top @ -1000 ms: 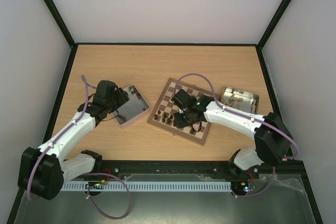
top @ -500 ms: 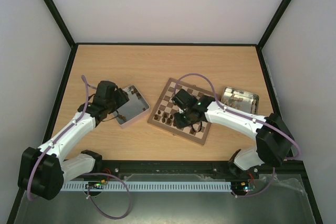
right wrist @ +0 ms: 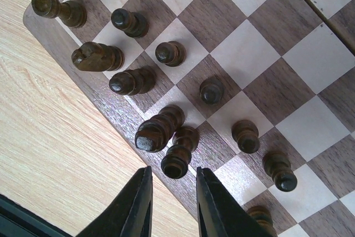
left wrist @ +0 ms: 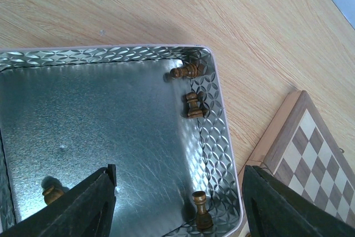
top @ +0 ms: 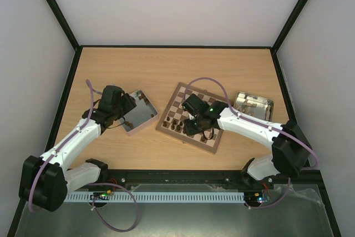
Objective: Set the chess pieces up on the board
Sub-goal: Adjust the chess piece on the chessboard.
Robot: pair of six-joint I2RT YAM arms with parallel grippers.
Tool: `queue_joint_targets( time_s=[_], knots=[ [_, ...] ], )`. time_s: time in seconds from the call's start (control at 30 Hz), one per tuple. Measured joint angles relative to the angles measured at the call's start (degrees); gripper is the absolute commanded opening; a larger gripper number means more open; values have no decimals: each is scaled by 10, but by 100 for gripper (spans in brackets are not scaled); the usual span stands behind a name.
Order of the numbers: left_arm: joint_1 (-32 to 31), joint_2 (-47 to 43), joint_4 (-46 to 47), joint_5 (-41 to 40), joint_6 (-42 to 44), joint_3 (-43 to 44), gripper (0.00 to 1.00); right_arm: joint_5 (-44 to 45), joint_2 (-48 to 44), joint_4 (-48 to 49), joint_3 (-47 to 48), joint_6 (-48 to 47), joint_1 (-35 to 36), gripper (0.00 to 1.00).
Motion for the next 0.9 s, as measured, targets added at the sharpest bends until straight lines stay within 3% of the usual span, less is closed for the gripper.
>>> queue_joint_targets(
  time_s=[0.3,0.67,0.9],
  knots=[
    [0,0,0,0,0,0,65,0,17,4,0,-22,0,24],
    [0,0,0,0,0,0,65,0,33,13,0,-39,4,9],
    [0,0,0,0,0,0,65,5,31,12,0,-41,4,5]
  ],
)
